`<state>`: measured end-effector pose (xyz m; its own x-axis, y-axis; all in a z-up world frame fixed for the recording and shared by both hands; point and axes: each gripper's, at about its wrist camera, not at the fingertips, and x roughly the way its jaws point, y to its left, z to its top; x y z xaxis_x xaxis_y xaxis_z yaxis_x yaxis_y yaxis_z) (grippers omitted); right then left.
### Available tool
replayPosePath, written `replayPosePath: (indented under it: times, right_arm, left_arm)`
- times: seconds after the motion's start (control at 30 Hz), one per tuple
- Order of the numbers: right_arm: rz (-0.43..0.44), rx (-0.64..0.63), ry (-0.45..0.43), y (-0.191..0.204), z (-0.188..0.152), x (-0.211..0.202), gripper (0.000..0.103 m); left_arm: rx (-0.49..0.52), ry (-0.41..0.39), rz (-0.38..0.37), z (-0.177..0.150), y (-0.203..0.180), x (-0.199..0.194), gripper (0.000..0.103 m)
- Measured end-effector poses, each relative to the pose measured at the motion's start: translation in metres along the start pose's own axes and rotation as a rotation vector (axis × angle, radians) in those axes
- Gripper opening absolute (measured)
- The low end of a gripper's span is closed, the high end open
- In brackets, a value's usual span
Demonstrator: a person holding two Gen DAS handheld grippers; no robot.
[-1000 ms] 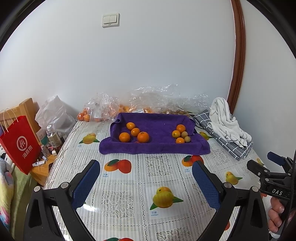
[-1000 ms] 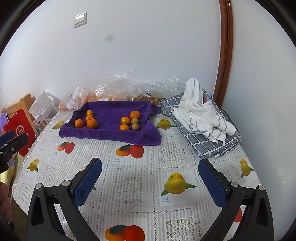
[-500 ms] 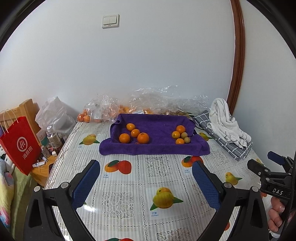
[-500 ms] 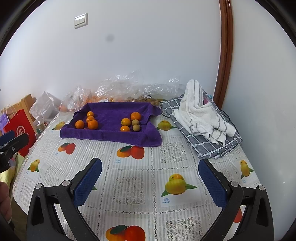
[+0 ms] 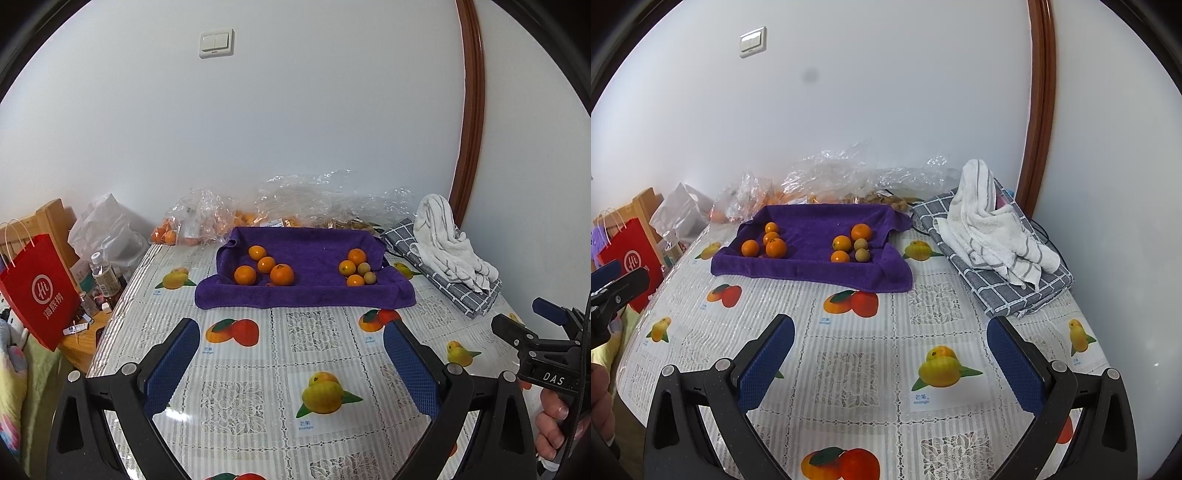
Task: Organize fruits
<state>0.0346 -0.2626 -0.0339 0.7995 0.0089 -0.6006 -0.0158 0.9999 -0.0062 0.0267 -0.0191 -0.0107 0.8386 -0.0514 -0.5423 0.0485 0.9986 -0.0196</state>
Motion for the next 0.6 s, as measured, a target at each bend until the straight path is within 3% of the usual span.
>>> replayPosePath:
  times: [0.6]
  right_arm:
    - [0.003,-0.003,-0.002,0.0034,0.0009,0.0006,0.102]
  left_arm:
    - [-0.001,0.002,-0.002,0.0019,0.0002,0.0,0.101]
